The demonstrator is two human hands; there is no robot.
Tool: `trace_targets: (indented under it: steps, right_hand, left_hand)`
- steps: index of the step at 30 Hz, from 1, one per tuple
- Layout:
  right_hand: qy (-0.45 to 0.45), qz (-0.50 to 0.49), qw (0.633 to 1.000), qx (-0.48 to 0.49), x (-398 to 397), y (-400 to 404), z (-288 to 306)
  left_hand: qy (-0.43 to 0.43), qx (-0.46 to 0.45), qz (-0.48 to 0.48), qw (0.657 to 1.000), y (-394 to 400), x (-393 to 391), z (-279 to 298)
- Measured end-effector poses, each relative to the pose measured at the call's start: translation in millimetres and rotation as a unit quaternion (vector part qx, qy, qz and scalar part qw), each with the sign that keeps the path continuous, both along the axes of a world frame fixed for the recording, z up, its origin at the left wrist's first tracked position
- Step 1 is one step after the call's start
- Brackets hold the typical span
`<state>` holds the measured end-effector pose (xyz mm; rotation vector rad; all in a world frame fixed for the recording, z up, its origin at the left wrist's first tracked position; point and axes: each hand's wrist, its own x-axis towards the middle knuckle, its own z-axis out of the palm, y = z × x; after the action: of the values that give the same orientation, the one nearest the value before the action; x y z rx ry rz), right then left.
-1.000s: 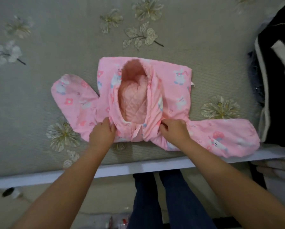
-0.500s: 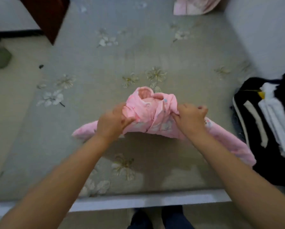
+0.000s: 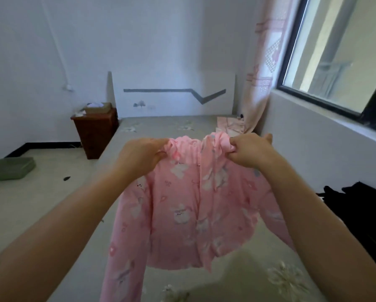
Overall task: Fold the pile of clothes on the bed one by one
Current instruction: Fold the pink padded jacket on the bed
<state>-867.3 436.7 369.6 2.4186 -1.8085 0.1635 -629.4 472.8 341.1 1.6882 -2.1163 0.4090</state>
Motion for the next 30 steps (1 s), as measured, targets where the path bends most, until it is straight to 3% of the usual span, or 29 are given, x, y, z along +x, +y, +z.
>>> trace_targets:
  steps: [6, 9, 12, 14, 17, 19, 24, 30]
  right_hand:
    - [0.03, -0.005, 0.994, 0.104, 45.2, -12.9, 9.4]
    - [0.049, -0.003, 0.985, 0.165, 68.8, -48.6, -12.0]
    - [0.047, -0.015, 0.977, 0.205, 99.7, -103.7, -54.9]
    - [0.035, -0.01, 0.985, 0.169, 120.5, -142.1, -97.1]
    - [0.007, 0.007, 0.998, 0.058, 145.0, -197.3, -180.2]
    - [0.0, 0.01, 0.998, 0.062, 152.4, -216.9, -242.8]
    - [0.113, 0.068, 0.974, 0.182, 131.9, -201.6, -390.2]
    - [0.199, 0.146, 0.907, 0.34, 105.4, -172.7, -492.3]
  left_hand:
    - [0.008, 0.16, 0.039, 0.986, -21.4, 42.8, 14.8]
    - [-0.026, 0.26, 0.037, 0.964, -56.4, 61.7, 4.0]
    - [-0.003, 0.332, 0.044, 0.942, -104.7, 80.4, -30.1]
    - [0.016, 0.335, 0.076, 0.939, -141.0, 94.8, -65.7]
    - [0.008, 0.239, 0.181, 0.954, -187.5, 118.9, -141.6]
    - [-0.023, 0.225, 0.234, 0.946, -197.7, 128.4, -200.7]
    - [-0.109, 0.396, 0.215, 0.886, -162.1, 117.4, -352.2]
    - [-0.055, 0.566, 0.189, 0.8, -130.1, 103.4, -457.6]
